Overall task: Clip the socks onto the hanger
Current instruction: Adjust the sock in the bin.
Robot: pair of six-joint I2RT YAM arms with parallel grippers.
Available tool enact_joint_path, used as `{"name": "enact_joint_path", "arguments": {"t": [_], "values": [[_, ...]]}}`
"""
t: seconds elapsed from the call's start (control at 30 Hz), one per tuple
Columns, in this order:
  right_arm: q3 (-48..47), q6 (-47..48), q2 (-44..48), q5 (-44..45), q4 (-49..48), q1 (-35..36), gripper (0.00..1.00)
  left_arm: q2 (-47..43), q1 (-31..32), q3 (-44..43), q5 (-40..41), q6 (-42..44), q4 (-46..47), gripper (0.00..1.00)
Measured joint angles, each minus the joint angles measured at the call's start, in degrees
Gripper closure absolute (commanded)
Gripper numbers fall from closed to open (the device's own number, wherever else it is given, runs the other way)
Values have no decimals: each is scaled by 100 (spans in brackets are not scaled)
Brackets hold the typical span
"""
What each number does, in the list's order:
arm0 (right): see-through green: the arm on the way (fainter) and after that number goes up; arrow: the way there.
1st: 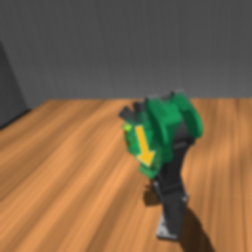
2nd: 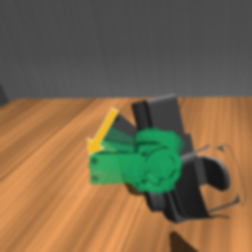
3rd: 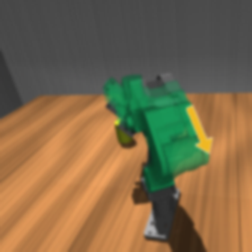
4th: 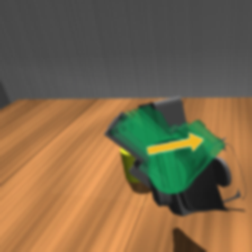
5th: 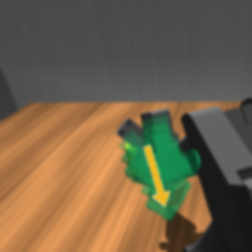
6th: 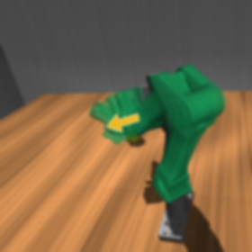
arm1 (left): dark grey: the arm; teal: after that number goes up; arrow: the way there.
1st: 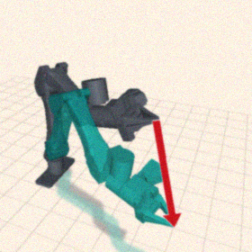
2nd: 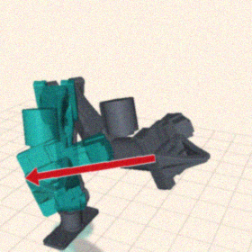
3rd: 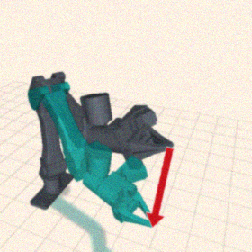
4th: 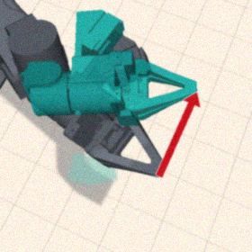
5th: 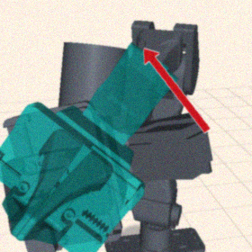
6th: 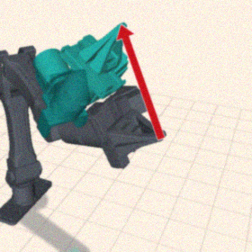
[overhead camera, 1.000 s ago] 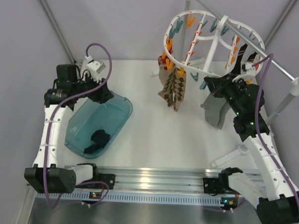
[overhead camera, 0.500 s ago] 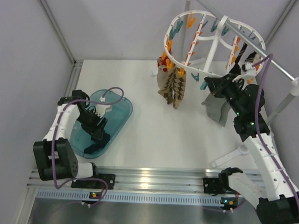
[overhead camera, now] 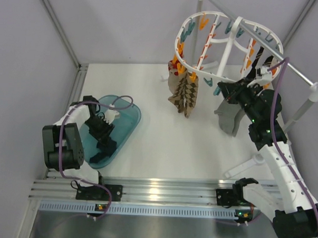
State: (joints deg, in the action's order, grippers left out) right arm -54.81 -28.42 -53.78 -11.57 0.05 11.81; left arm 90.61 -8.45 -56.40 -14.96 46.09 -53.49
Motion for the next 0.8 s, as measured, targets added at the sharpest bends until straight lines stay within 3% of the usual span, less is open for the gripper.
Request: {"name": "enact_joint_path", "arguments": {"t": [0.07, 0.1, 0.13, 0.3, 0.6, 0.8], "values": [[0, 26, -4, -7, 0, -7, 100, 122, 15, 0, -4, -68, 98, 76], [0, 33, -13, -7, -2, -9, 100, 175, 22, 0, -17, -125, 151, 94], [0, 33, -22, -9, -4, -11, 100, 210, 26, 0, -33, -190, 195, 100], [0, 35, -50, -13, -2, -33, 100, 264, 33, -256, -192, -538, 256, 100], [0, 94, -50, -48, 2, -48, 100, -151, 31, -1528, -686, -1633, 348, 100], [0, 94, -50, -52, 2, -48, 100, -205, -26, -1681, -863, -2133, 260, 100]]}}
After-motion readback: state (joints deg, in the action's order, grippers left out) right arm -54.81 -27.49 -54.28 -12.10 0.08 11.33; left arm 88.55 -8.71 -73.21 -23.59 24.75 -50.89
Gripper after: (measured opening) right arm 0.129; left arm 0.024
